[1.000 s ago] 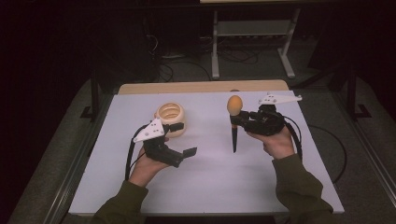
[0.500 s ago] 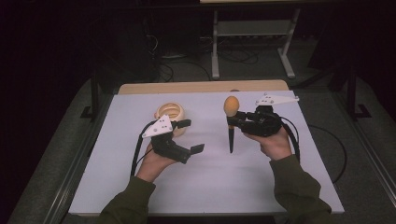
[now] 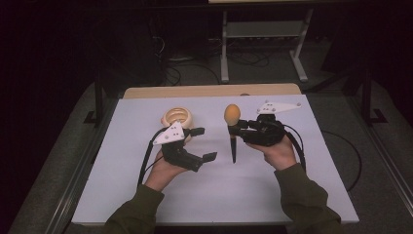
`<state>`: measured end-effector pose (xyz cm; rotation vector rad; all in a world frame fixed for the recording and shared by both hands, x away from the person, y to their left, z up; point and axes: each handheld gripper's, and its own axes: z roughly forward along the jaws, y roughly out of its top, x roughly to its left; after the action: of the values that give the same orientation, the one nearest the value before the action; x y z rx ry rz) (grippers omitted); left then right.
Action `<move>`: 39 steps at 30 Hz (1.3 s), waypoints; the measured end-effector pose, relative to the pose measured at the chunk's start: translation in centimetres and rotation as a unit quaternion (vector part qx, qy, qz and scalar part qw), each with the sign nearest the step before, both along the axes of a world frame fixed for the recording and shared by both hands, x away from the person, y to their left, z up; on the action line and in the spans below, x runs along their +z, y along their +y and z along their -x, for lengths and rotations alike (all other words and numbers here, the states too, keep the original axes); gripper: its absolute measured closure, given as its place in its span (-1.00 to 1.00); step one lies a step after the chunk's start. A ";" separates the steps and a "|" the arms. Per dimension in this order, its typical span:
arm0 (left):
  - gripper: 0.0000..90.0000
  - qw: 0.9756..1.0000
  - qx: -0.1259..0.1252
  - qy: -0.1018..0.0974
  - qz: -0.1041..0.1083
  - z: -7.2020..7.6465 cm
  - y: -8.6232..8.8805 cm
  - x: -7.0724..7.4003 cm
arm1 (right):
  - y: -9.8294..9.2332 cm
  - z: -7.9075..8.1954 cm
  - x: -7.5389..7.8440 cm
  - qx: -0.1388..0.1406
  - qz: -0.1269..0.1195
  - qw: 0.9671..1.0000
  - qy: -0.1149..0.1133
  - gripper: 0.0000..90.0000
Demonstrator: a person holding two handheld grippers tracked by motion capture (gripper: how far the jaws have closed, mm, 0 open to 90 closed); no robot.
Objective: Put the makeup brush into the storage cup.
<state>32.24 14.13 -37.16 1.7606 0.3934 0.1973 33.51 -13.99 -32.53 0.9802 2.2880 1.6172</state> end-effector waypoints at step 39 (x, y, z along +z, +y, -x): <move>-0.14 1.000 0.006 0.011 -0.010 0.3 -1.2 -0.7 | 3.6 1.2 -0.7 0.060 -0.022 0.998 -0.008 0.37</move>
<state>31.98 12.90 -37.87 1.7810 0.4197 0.1900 32.35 -10.37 -33.20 0.8505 2.3508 1.7212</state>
